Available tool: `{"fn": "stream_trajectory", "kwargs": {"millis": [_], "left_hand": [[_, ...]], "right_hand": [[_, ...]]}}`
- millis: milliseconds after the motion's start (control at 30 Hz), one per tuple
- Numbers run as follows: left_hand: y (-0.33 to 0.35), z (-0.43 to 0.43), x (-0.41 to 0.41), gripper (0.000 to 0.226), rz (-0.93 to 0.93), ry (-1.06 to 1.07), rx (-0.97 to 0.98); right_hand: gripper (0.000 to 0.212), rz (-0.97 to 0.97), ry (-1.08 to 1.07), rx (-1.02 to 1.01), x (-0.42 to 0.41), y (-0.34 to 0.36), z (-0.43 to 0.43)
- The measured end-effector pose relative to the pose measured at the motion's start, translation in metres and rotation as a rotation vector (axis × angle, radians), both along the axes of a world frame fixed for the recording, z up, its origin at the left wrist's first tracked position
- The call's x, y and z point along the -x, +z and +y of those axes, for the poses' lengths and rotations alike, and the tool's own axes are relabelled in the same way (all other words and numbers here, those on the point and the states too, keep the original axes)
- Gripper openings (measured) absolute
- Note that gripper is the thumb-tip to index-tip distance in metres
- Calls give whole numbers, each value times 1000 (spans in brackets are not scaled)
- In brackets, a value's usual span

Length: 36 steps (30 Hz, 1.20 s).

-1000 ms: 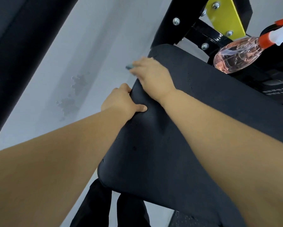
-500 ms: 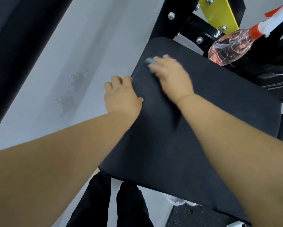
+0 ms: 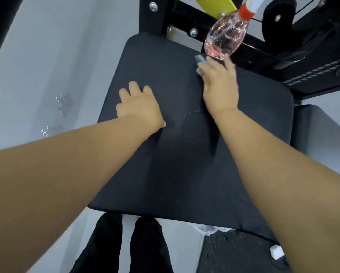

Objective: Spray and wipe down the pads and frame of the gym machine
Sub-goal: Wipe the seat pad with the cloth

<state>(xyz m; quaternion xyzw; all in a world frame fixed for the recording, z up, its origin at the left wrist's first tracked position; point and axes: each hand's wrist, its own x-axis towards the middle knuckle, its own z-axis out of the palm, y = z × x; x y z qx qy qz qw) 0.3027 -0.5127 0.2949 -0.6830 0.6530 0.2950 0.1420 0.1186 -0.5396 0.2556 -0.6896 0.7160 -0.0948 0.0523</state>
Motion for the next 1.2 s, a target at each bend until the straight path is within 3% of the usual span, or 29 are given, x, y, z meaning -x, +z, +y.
{"fn": "stream_trajectory", "kwargs": {"millis": [67,100,233,300,433,500,600,733,800,900,967,1133,1200], "left_hand": [[2,2,11,72,12,-63,67],[4,4,17,69,42,-65,71],[7,10,29,70,140,22,15],[7,14,28,78,166,10,-8],[10,22,25,84,214,-9,-68],[10,23,23,74,231,10,-45],[7,27,19,61,289,104,48],[8,39,22,52,318,221,155],[8,47,27,49,286,181,179],[8,58,39,47,268,105,186],[8,61,48,49,256,105,191],[15,57,70,50,310,232,257],[15,55,76,52,320,198,275]], "right_hand": [[37,-6,-178,37,2,0,7],[38,-10,-151,19,-7,0,12],[33,-48,375,-23,-18,1,31],[35,-35,475,29,10,7,33],[35,-47,0,41,44,13,39],[35,-78,-21,67,15,9,45],[29,-108,336,108,-27,1,66],[32,-49,698,19,0,14,67],[27,18,588,115,33,18,57],[30,-13,35,119,65,16,55],[34,-56,-90,104,43,13,64],[31,-90,602,46,24,16,97],[28,-21,688,129,59,25,90]]}}
